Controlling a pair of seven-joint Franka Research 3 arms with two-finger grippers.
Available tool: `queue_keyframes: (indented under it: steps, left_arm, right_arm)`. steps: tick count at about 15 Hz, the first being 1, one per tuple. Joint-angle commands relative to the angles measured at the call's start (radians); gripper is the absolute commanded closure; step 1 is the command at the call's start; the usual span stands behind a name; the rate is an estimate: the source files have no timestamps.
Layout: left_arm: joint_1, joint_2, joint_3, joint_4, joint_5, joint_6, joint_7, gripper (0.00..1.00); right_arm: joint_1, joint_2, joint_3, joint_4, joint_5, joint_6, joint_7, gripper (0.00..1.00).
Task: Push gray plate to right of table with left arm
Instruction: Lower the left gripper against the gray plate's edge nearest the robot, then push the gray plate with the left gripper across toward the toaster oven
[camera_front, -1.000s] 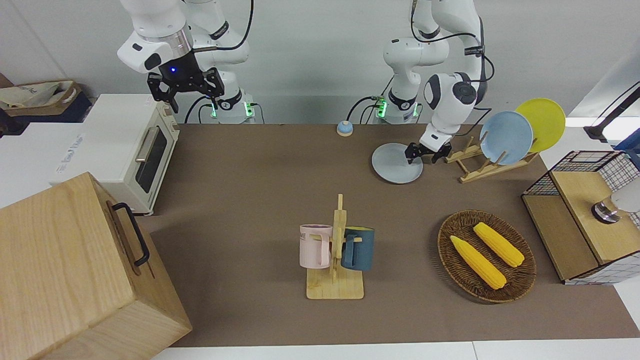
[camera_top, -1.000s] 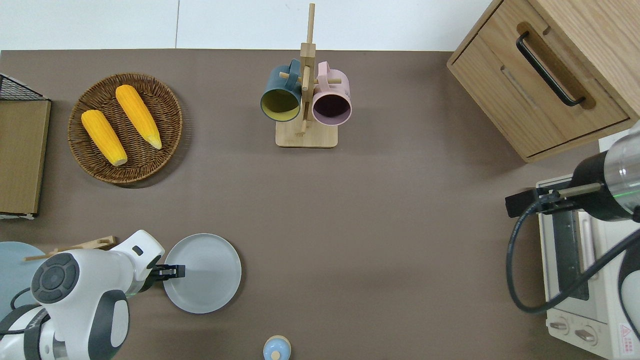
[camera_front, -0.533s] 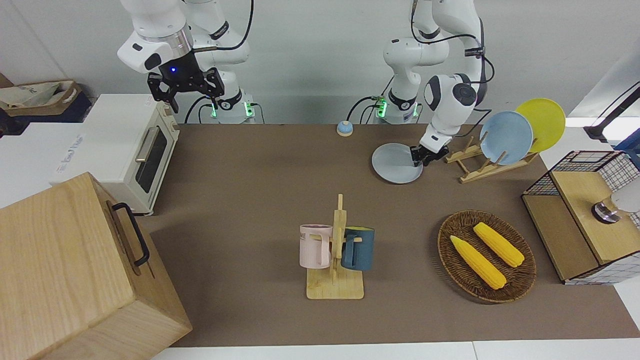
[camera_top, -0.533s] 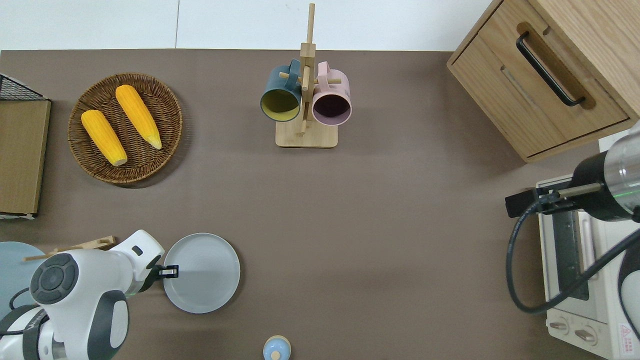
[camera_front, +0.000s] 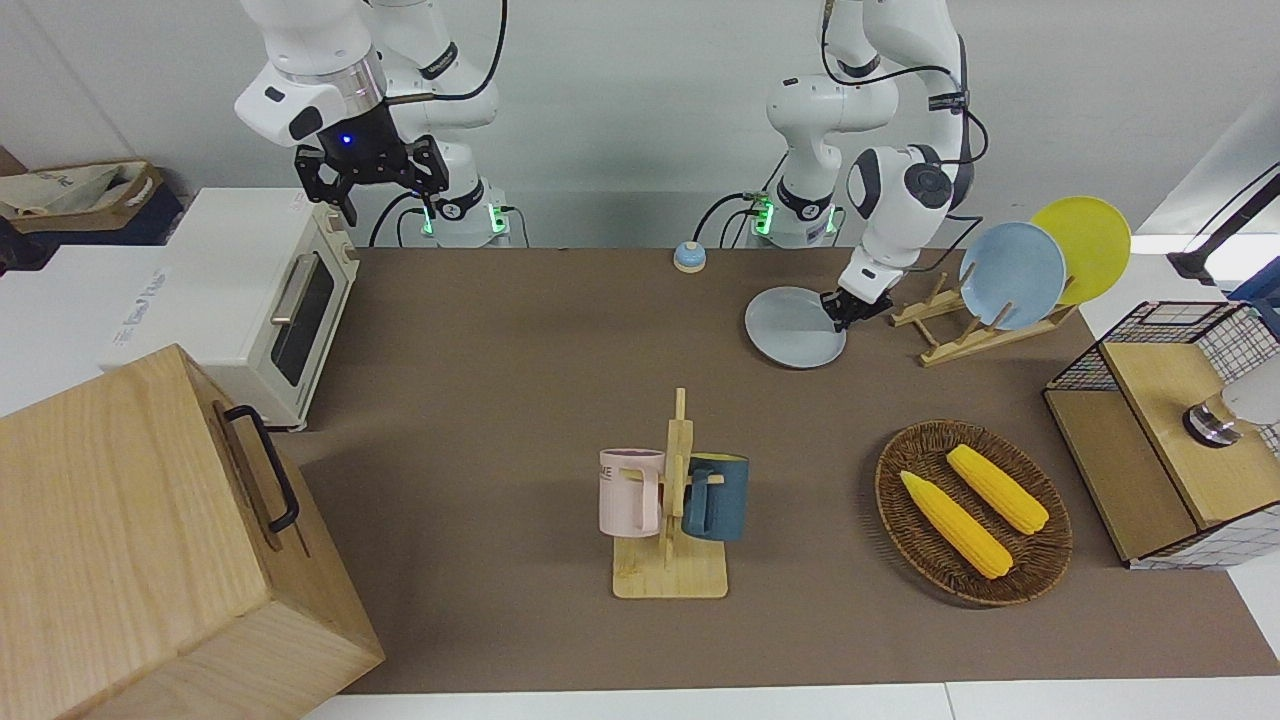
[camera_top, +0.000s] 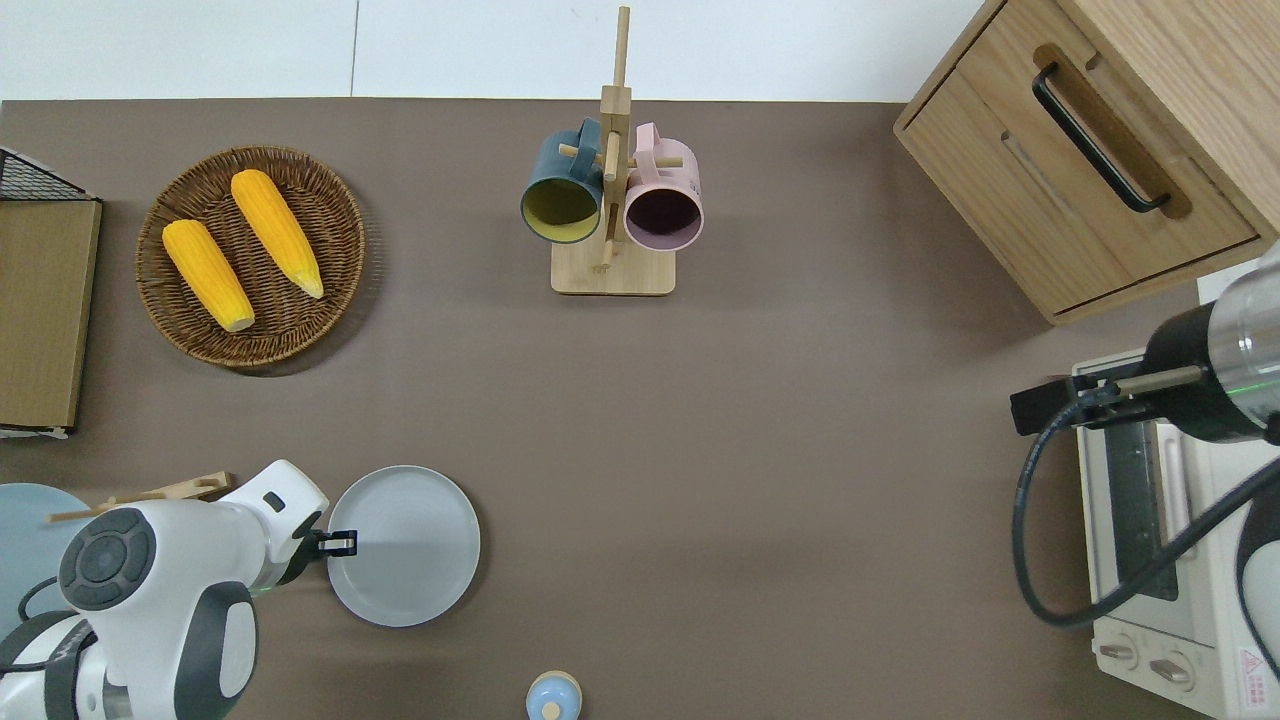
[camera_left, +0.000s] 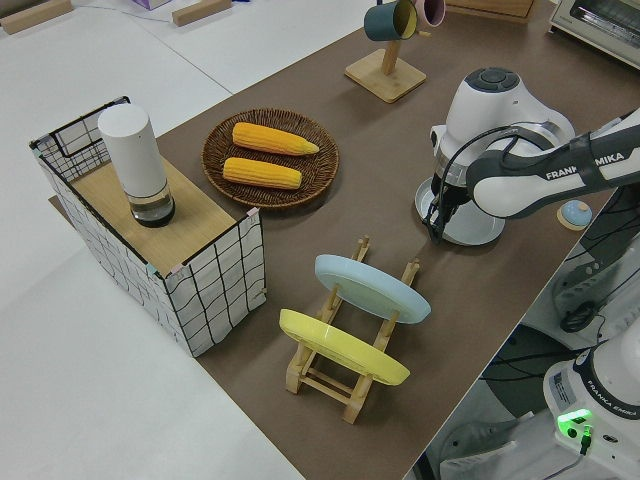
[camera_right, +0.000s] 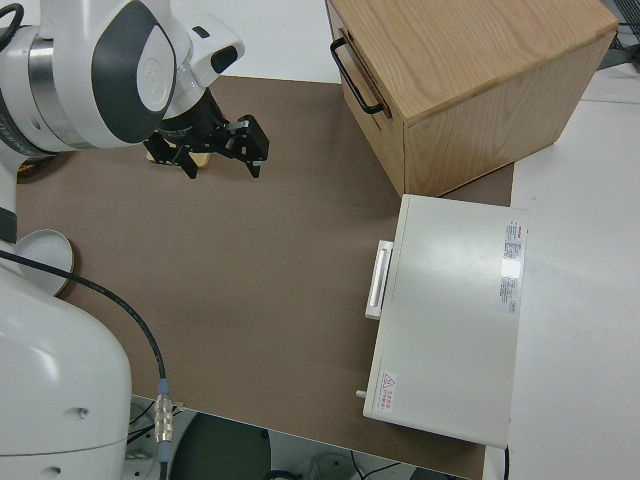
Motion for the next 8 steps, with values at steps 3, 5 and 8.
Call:
queue_keyframes:
  steps: [3,5,8]
  left_arm:
    - [-0.026,0.024,0.003,-0.004,-0.075,0.025,-0.020,1.00]
    - [-0.050,0.025,0.003,-0.001,-0.077,0.025,-0.053,1.00]
    - [-0.104,0.030,0.003,0.008,-0.077,0.027,-0.135,1.00]
  right_arm:
    - [-0.020,-0.003,0.013,0.008,0.010,-0.014,0.002,0.017]
    - [-0.020,-0.003,0.013,0.008,0.010,-0.014,0.002,0.017]
    - [-0.020,-0.003,0.015,0.008,0.010,-0.014,0.001,0.017]
